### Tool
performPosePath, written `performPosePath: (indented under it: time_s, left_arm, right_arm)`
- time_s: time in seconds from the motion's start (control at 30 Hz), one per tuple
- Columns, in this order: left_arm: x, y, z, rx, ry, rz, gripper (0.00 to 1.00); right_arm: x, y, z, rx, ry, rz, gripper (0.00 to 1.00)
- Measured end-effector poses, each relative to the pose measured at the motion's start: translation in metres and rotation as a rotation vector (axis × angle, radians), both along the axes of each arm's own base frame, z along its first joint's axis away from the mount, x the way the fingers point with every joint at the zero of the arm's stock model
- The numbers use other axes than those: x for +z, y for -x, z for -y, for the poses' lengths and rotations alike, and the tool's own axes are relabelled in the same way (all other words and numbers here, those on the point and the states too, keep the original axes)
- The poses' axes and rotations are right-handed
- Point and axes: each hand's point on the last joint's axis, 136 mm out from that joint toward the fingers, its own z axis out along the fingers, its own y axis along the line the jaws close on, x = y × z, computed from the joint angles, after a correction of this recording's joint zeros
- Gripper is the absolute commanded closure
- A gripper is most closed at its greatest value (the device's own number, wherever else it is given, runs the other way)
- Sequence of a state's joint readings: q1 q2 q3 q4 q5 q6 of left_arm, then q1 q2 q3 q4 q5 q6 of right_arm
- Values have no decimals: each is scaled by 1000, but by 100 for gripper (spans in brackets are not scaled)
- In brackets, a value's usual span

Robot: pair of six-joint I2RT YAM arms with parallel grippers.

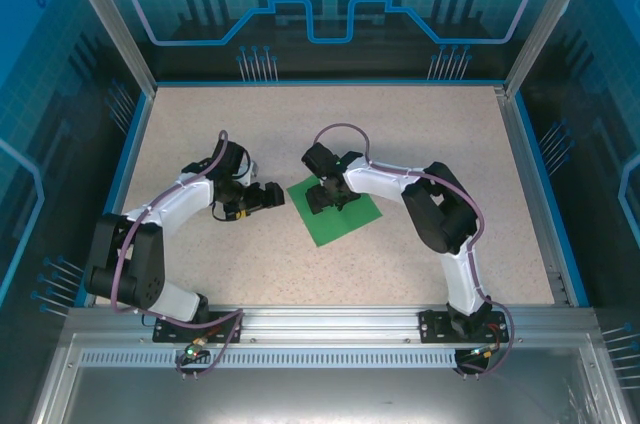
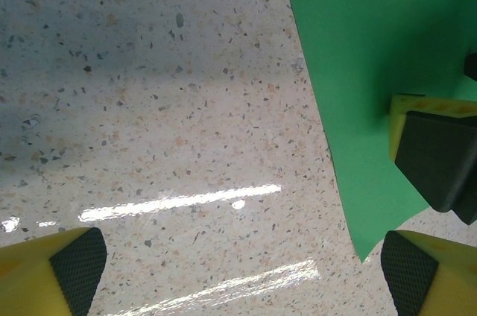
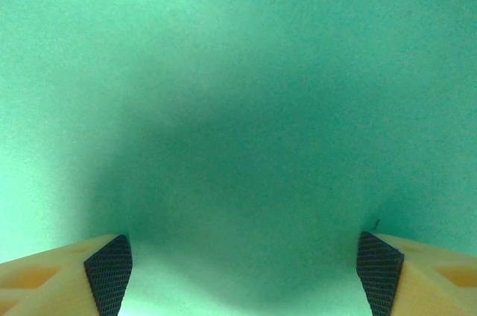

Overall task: Fold a paper plane with a square sheet of paper (pick it up from the middle)
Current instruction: Fold the square sheet of paper in half at the center of the table.

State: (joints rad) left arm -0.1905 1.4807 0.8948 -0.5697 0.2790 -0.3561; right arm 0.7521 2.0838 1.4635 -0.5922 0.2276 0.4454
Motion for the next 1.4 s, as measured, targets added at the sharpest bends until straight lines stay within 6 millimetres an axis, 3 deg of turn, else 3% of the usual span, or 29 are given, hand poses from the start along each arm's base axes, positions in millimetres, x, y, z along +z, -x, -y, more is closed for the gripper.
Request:
performPosePath:
  time_s: [0.17, 0.73, 1.03, 1.2, 1.4]
  left_arm:
    - [-2, 0, 0, 0, 0, -6, 1]
    - [-3, 1, 1, -2, 4, -12, 1]
    - [-3, 1, 1, -2, 4, -12, 1]
    - [1, 4, 0, -2, 4, -11, 1]
    - [32, 2, -4, 13, 14, 47, 1]
  right_arm:
    - [0, -1, -1, 0, -5, 5, 23]
    - [2, -3, -1, 11, -3, 21, 59]
    - [9, -1, 1, 17, -8, 27, 71]
    - [33, 0, -4, 22, -62, 55, 77]
    - [76, 6, -23, 50, -221, 74, 77]
